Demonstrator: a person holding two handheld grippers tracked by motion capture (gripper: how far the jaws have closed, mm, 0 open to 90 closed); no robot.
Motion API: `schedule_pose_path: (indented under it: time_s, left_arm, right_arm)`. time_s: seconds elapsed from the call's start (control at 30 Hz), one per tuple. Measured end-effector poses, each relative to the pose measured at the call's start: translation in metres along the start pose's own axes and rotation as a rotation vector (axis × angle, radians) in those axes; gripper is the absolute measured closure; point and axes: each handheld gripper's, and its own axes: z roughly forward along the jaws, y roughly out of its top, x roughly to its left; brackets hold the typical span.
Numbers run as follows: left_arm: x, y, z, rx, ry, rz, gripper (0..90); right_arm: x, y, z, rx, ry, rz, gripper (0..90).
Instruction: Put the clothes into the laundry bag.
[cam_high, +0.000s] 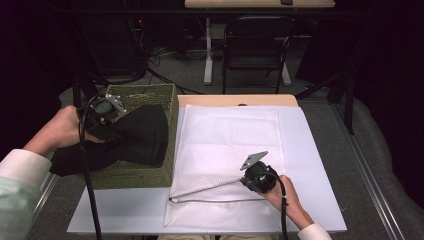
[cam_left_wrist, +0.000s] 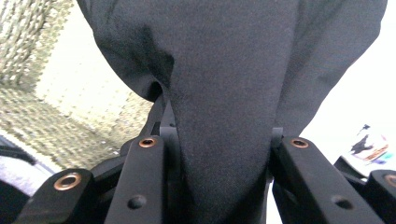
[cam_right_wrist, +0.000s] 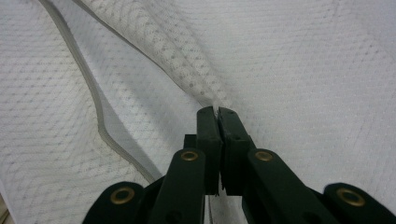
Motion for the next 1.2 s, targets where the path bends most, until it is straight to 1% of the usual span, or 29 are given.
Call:
schedule_pose_path:
  time_s: [0.03, 0.1, 0.13, 0.2, 0.33, 0.37, 0.43, 0.47, 0.5, 0.6, 0.7, 0.83, 0.9, 1.07, 1.2]
  left_arm:
    - [-0.002, 0.000, -0.001, -0.003, -0.005, -0.009, 66.0]
    - [-0.007, 0.002, -0.001, 0.000, -0.017, -0.025, 66.0]
    - [-0.009, 0.003, -0.001, -0.004, -0.022, -0.029, 66.0]
    - [-0.013, 0.005, -0.002, -0.010, -0.029, -0.027, 66.0]
    - [-0.021, 0.008, -0.001, -0.031, -0.074, -0.028, 65.9]
    - [-0.024, 0.009, -0.001, -0.034, -0.080, -0.021, 65.9]
    - [-0.029, 0.011, 0.001, -0.031, -0.092, -0.018, 65.9]
    - [-0.031, 0.012, 0.002, -0.032, -0.101, -0.010, 65.9]
    - [-0.034, 0.012, 0.003, -0.032, -0.108, -0.010, 65.9]
    - [-0.040, 0.014, 0.006, -0.033, -0.141, -0.020, 65.9]
    - [-0.045, 0.015, 0.011, -0.031, -0.161, -0.016, 65.9]
    - [-0.053, 0.016, 0.016, -0.033, -0.185, -0.001, 65.9]
    - [-0.058, 0.017, 0.017, -0.029, -0.195, 0.009, 65.9]
    - [-0.068, 0.019, 0.018, -0.030, -0.216, 0.026, 65.9]
    - [-0.075, 0.021, 0.023, -0.036, -0.244, 0.024, 65.9]
  right_arm:
    - [0.001, 0.000, 0.000, 0.002, 0.003, 0.013, 88.7]
    - [-0.001, 0.000, 0.000, -0.006, -0.002, -0.011, 88.8]
    - [0.000, 0.001, 0.000, -0.003, -0.003, -0.008, 88.8]
    - [0.000, 0.001, 0.000, -0.005, -0.006, -0.005, 88.8]
    - [0.000, 0.002, -0.001, -0.008, -0.011, -0.003, 88.8]
    - [0.001, 0.002, -0.001, -0.008, -0.015, 0.012, 88.8]
    - [0.000, 0.003, -0.001, -0.006, -0.019, 0.009, 88.8]
    - [0.001, 0.003, -0.001, -0.006, -0.019, 0.026, 88.8]
    - [0.000, 0.003, -0.001, -0.011, -0.024, 0.001, 88.8]
    - [0.001, 0.004, -0.001, -0.009, -0.027, 0.010, 88.8]
    - [0.001, 0.005, -0.001, -0.015, -0.032, 0.010, 88.8]
    - [0.001, 0.006, -0.003, -0.017, -0.036, 0.024, 88.8]
    - [-0.001, 0.006, -0.003, -0.019, -0.040, 0.017, 88.8]
    - [-0.001, 0.008, -0.005, -0.023, -0.052, 0.025, 88.8]
    - [-0.001, 0.009, -0.006, -0.025, -0.062, 0.030, 88.9]
